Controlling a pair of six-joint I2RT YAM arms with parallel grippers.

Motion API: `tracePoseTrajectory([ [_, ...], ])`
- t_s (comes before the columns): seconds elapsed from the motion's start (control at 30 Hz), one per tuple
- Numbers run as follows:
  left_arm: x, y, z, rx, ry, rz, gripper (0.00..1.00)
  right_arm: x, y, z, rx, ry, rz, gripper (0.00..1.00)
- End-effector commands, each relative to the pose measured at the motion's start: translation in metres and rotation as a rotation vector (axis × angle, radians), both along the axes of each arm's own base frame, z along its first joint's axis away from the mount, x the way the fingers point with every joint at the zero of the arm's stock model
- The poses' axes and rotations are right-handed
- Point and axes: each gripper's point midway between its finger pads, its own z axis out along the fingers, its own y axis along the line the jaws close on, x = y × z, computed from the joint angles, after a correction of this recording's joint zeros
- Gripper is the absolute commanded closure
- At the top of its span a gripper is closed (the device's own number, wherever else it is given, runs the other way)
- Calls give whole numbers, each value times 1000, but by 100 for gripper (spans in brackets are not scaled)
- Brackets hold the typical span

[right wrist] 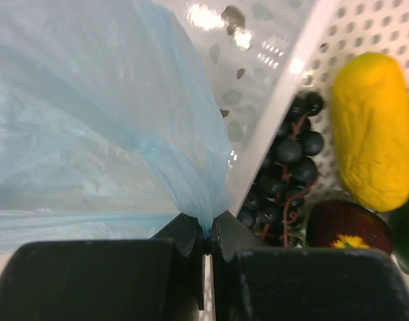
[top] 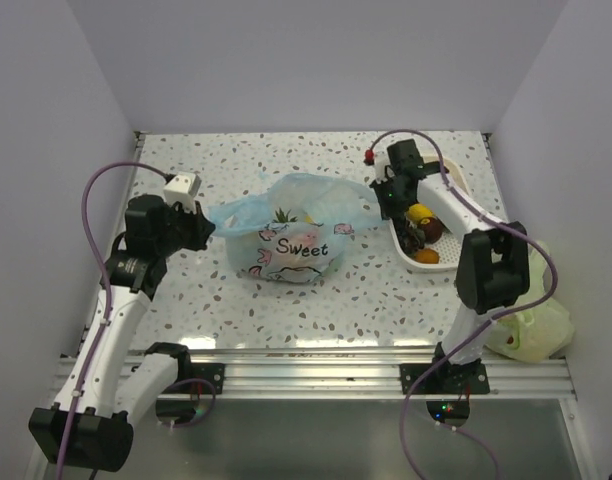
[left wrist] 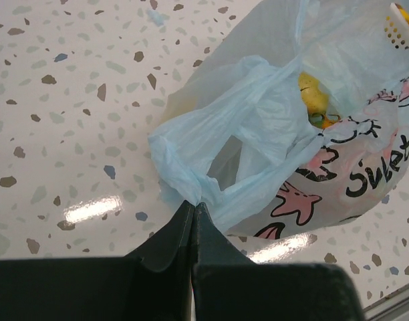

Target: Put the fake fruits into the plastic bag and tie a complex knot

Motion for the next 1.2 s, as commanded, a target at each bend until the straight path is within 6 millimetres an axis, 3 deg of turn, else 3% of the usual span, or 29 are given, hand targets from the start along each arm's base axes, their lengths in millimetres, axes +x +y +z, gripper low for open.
tracePoseTrajectory([
  [0.0, 10, 2, 36, 9, -103, -3, 100, 6, 8, 103, 101, -244, 111, 100],
  [0.03, 10, 1, 44, 8, -122, -12, 100, 8, 15, 108, 136, -255, 124, 100],
  [0.07, 11, -1, 59, 3, -155, -24, 100, 6, 20, 135, 182, -329, 142, 100],
  [0.13, 9, -7, 76, -1, -195, -67, 100, 4, 23, 162, 212, -401, 148, 100],
  [0.17, 8, -8, 91, -4, -228, -78, 100, 0, 24, 186, 233, -460, 158, 100],
  [0.3, 0, -14, 119, -9, -292, -121, 100, -12, 29, 234, 298, -588, 193, 100],
  [0.5, -7, -6, 145, 29, -390, -93, 100, -20, 30, 260, 330, -681, 206, 100],
  [0.67, -9, -2, 134, 43, -365, -76, 100, -25, 36, 246, 353, -647, 232, 100],
  [0.7, -11, -7, 133, 58, -372, -126, 96, -29, 38, 246, 367, -643, 247, 100],
  [0.77, -20, -22, 135, 45, -390, -228, 74, -39, 48, 239, 414, -613, 302, 100],
  [0.8, -33, -41, 139, 22, -417, -369, 65, -43, 50, 239, 427, -610, 316, 100],
  [0.83, -40, -50, 148, 13, -445, -436, 45, -49, 52, 239, 437, -613, 333, 100],
  [0.93, -59, -70, 176, -15, -542, -602, 18, -59, 55, 246, 464, -652, 368, 100],
  [1.07, -54, -77, 204, 5, -643, -663, 4, -62, 54, 254, 467, -672, 369, 100],
  [1.13, -44, -83, 208, -14, -641, -687, 0, -63, 54, 260, 477, -680, 368, 100],
  [1.17, -27, -83, 207, -23, -624, -650, 0, -64, 55, 262, 485, -683, 368, 100],
])
